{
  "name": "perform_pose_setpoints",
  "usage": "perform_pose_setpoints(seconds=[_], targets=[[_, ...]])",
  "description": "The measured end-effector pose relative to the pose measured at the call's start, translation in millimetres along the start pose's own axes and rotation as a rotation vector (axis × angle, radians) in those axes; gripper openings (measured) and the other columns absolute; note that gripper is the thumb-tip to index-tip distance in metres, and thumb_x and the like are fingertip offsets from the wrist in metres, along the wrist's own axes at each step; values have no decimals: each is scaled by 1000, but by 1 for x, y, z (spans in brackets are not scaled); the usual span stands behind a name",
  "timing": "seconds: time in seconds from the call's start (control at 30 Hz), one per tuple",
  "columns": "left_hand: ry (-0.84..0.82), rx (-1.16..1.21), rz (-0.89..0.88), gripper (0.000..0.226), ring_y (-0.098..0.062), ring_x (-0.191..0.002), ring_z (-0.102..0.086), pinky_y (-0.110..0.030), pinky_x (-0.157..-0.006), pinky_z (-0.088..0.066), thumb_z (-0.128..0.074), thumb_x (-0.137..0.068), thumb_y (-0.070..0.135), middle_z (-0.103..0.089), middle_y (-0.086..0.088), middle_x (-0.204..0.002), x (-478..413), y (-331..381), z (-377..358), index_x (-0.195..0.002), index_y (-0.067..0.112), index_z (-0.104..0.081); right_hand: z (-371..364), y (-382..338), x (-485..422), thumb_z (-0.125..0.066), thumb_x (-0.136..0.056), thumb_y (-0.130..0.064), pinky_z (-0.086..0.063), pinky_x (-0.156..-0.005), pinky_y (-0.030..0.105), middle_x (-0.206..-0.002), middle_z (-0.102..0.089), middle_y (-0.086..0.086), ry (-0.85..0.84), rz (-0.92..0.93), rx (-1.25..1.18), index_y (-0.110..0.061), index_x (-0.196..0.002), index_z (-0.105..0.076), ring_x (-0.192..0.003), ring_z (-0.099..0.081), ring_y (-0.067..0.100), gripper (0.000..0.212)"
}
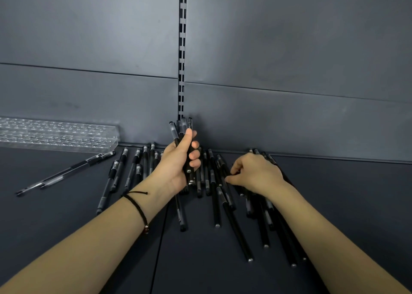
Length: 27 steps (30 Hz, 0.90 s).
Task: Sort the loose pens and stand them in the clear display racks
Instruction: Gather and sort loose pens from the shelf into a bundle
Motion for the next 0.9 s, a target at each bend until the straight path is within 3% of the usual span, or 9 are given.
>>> perform_pose_setpoints(seconds=[0.17, 0.27, 0.33, 0.43, 0.63, 0.77, 0.9], targets=[[6, -27, 51, 20, -4, -42, -39, -15, -35, -30, -60, -94, 32, -47, 6, -58, 3, -3, 0, -85, 13, -60, 2, 6, -3, -72, -80, -35, -56, -78, 34, -85, -72, -9, 18, -73, -115, -27, -78, -73, -82, -66, 13, 8], [53, -37, 109, 23, -7, -46, -55, -17, -39, -42, -60, -95, 31, -62, 2, -62, 3, -7, 4, -81, 13, -60, 10, 20, -7, -74, -74, -28, -58, -74, 33, -74, -73, -8, 141, -99, -463, -24, -69, -74, -75, -68, 13, 7], [82, -25, 143, 22, -13, -57, -69, -20, -46, -52, -57, -97, 29, -74, -4, -73, 3, -12, 6, -86, 10, -62, 14, 19, -4, -75, -79, -20, -50, -56, 21, -70, -72, -5, 182, -63, -749, -18, -70, -75, -64, -63, 12, 9], [65, -1, 152, 22, -20, -76, -75, -26, -60, -60, -52, -100, 26, -76, -12, -89, 3, -15, 2, -98, 6, -60, 8, -1, 3, -72, -86, -17, -34, -42, 19, -71, -71, 1, 34, 9, -1084, -12, -80, -74, -51, -50, 8, 8], [-58, -53, 181, 36, -18, -88, -74, -34, -71, -61, -42, -103, 33, -75, -7, -106, 10, -21, -12, -120, 4, -57, -8, -29, 9, -70, -87, -15, -36, -42, 19, -67, -69, -1, -53, 133, -1052, -6, -83, -75, -50, -52, 7, 11], [-33, -29, 171, 26, -17, -83, -74, -33, -62, -61, -50, -100, 27, -76, -4, -91, 9, -19, -10, -115, 7, -60, -12, -32, 10, -70, -88, -18, -41, -43, 18, -67, -68, 1, -84, 144, -1002, -6, -84, -73, -50, -57, 8, 12], [37, -35, 76, 15, -10, -58, -66, -27, -56, -58, -54, -99, 22, -63, 3, -65, -2, -4, 3, -101, 11, -64, -14, -31, 9, -67, -90, -29, -42, -45, 18, -71, -71, 3, -86, 134, -878, -10, -82, -72, -53, -59, 9, 22]])
Point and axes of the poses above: each hand's wrist, its own x-axis away from the middle knuckle, its own z-axis out of the back of the hand, y = z × x, the point moved 7 cm from there along -x, towards the middle knuckle
